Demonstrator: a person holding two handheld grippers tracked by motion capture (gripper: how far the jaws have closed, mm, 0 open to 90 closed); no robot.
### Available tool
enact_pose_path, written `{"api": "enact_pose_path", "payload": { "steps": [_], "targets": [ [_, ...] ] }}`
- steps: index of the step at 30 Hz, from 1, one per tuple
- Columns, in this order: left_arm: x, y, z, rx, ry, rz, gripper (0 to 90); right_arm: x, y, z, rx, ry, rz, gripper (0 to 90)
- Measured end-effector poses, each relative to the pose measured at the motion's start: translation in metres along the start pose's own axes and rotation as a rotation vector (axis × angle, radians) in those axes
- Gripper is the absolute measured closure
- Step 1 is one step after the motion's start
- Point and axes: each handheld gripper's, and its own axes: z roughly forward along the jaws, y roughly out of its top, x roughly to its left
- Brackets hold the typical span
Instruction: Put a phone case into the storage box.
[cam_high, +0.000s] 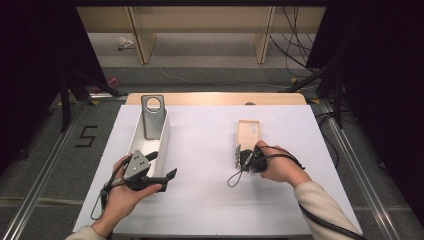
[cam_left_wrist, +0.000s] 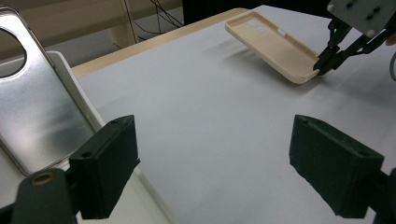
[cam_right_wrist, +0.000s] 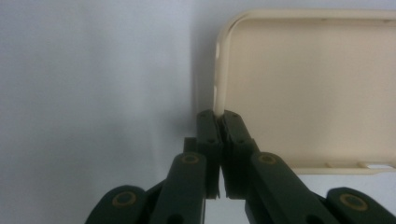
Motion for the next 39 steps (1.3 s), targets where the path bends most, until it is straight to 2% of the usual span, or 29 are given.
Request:
{"api": "enact_pose_path", "payload": {
  "steps": [10,17,21,26,31,35,39],
  "targets": [
    [-0.002,0.002,0.002,-0.002,-0.007,-0.001,15.5,0.009,0.002,-0.010,-0.058,-0.031,-0.024,87.5],
    [-0.005,0.010,0.008,-0.007,-0.029,-0.017,15.9,0.022,0.001,-0.020,-0.126,-0.068,-0.043,87.6],
    [-0.009,0.018,0.015,-0.006,-0.044,-0.010,16.7,0.031,0.002,-0.026,-0.153,-0.080,-0.052,87.5],
    [-0.016,0.029,0.030,0.002,-0.074,-0.003,17.6,0.039,0.003,-0.032,-0.172,-0.099,-0.063,87.5],
    [-0.020,0.045,0.049,0.005,-0.099,-0.030,18.8,0.047,0.005,-0.036,-0.189,-0.108,-0.076,87.5],
    [-0.025,0.059,0.066,0.005,-0.115,-0.026,19.5,0.052,0.006,-0.038,-0.203,-0.115,-0.080,87.5],
    [-0.030,0.072,0.085,0.016,-0.139,-0.041,20.7,0.056,0.005,-0.040,-0.220,-0.116,-0.071,87.5]
  ]
}}
